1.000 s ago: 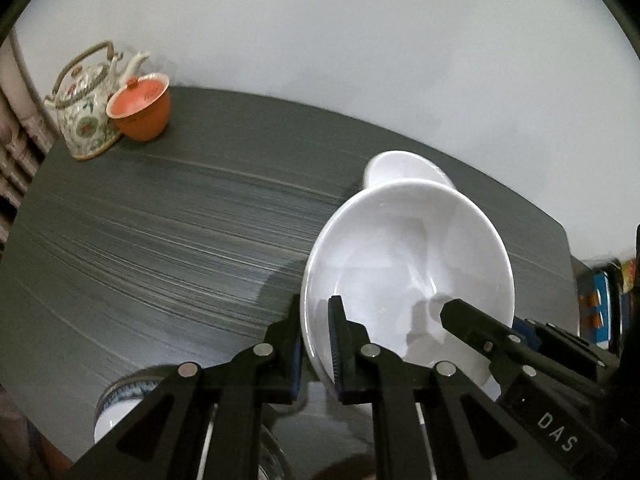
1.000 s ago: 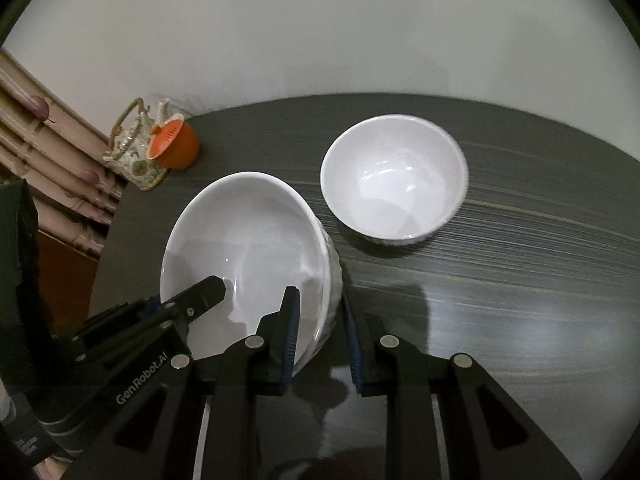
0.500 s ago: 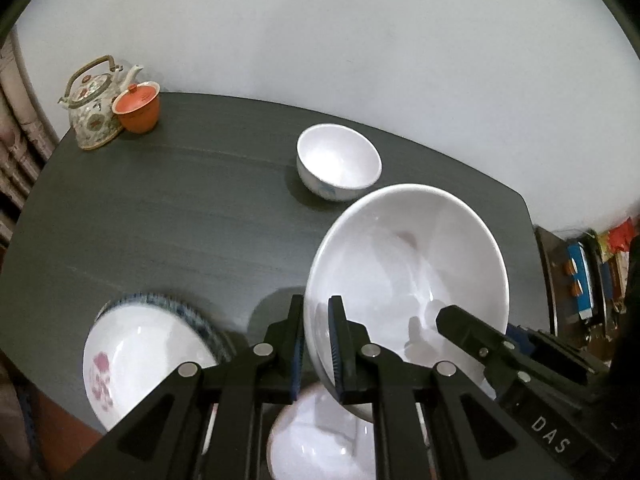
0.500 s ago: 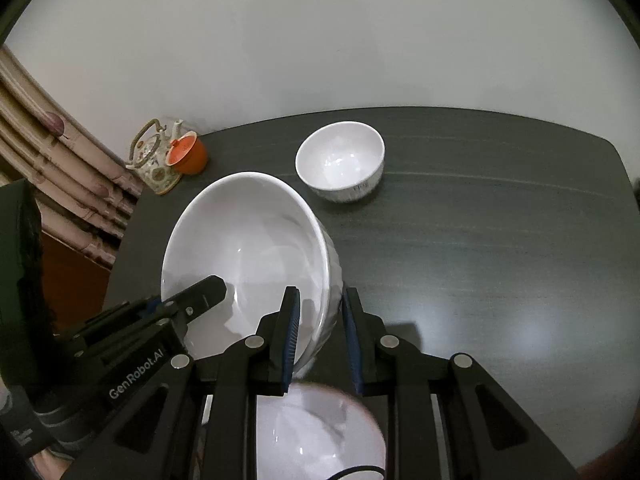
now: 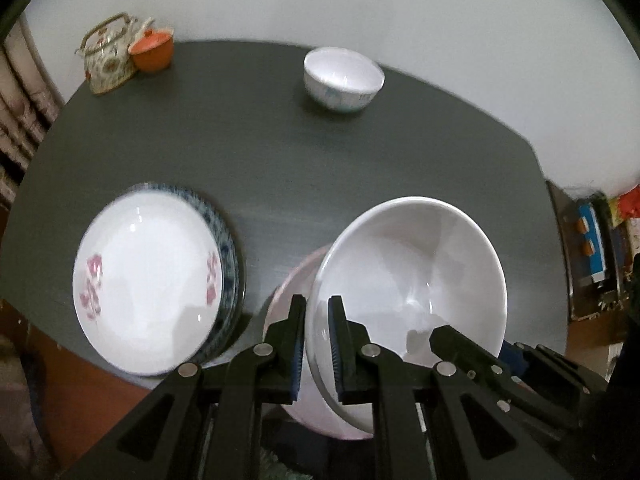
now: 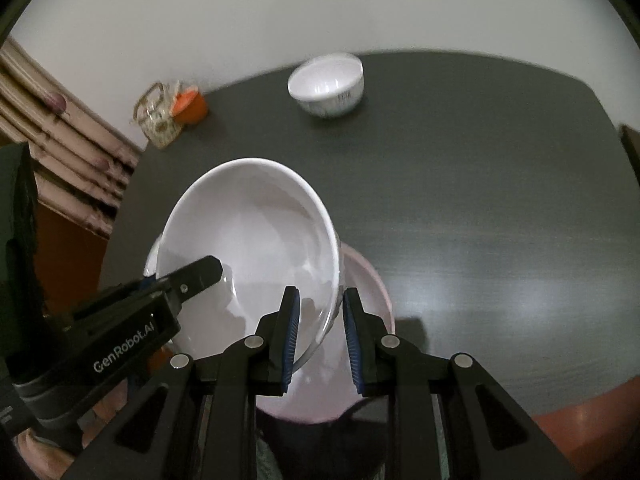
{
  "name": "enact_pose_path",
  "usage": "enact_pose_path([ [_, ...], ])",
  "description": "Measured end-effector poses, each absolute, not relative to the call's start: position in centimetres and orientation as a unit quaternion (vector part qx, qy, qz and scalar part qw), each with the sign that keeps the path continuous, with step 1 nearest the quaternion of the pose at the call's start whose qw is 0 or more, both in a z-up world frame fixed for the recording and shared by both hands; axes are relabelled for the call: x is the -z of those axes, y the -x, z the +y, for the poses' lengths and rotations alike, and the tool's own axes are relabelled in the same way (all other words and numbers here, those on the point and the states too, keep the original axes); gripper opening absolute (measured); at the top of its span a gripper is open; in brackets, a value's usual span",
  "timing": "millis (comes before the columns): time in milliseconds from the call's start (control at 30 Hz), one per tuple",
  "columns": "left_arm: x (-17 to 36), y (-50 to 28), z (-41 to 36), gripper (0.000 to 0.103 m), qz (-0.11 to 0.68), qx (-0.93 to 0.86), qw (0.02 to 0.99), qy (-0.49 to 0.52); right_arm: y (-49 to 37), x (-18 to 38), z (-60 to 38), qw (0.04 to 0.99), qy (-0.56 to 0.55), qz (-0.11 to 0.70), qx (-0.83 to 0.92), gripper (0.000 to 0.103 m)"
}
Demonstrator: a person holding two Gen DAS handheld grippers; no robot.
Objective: Organize plates and bowls
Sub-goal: 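Carry the Rabbit bowl over the large pink bowl with the right tool, then lower the Rabbit bowl into the pink bowl with the right tool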
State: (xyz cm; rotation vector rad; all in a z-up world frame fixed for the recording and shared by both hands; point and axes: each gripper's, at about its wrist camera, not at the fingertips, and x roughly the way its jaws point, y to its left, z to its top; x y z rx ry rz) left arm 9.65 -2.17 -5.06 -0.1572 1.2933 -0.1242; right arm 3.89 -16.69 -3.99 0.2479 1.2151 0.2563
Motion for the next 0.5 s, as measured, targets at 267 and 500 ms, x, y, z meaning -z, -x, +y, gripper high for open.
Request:
enact_pose_path([
  [267,7.9,-8.8,-2.7,0.012,0.625,0.044,0.777,0.055,-2.2,7.2,-16.6,0.788,-0.112,0.596,-0.108,0.022],
  [500,9.1,-8.6,-3.3,0.012,0.636,0.038,0.769,0.049,-2.2,8.4,-16.5,0.777,-0.117,0.61,-0.103,0.022],
])
